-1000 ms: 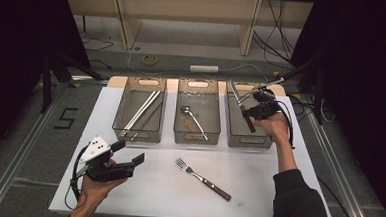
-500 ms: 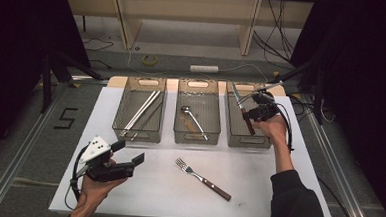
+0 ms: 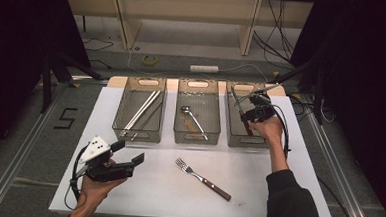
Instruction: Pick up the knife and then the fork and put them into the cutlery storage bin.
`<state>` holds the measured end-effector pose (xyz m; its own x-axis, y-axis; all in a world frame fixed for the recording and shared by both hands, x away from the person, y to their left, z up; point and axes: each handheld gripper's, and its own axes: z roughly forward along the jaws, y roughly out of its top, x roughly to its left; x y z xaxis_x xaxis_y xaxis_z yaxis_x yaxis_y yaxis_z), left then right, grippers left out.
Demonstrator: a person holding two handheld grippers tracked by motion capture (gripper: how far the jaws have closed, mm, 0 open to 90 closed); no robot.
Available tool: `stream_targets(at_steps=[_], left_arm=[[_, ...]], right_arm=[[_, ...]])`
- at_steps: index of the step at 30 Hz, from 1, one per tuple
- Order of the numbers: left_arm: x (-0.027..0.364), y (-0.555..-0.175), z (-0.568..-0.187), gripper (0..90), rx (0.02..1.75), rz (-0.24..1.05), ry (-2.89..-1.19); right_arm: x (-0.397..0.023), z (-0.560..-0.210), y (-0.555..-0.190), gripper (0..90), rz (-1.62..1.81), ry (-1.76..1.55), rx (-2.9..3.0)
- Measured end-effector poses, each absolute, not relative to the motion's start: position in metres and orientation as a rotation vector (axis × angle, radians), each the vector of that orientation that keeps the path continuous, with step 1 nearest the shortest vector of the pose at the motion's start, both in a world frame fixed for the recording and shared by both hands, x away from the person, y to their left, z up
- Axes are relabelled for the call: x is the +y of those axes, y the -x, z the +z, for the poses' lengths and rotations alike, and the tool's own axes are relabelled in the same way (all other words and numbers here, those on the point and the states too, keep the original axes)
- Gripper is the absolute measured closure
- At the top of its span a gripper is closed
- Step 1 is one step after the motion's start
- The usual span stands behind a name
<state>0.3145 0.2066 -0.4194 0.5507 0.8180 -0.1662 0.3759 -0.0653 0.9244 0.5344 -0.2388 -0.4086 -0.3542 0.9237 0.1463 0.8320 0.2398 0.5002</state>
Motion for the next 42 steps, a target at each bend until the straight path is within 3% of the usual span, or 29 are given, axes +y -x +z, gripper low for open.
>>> stream_targets(at_steps=[9,19,33,42], left_arm=[[0.206,-0.315,-0.42,15.5,1.018,0.494,-1.668],[0.206,-0.315,-0.42,15.5,1.017,0.495,-1.672],[0.206,-0.315,-0.42,15.5,1.022,0.495,-1.667],[0.206,-0.314,-0.42,15.5,1.018,0.493,-1.67]], right_arm=[[-0.237,-0.397,-0.527,56.3,0.835,-1.595,2.359],[-0.223,-0.378,-0.492,40.1,0.944,-1.361,2.482],[-0.192,-0.373,-0.43,35.0,1.001,-1.093,2.618],[-0.178,-0.379,-0.414,31.9,0.973,-1.008,2.687]])
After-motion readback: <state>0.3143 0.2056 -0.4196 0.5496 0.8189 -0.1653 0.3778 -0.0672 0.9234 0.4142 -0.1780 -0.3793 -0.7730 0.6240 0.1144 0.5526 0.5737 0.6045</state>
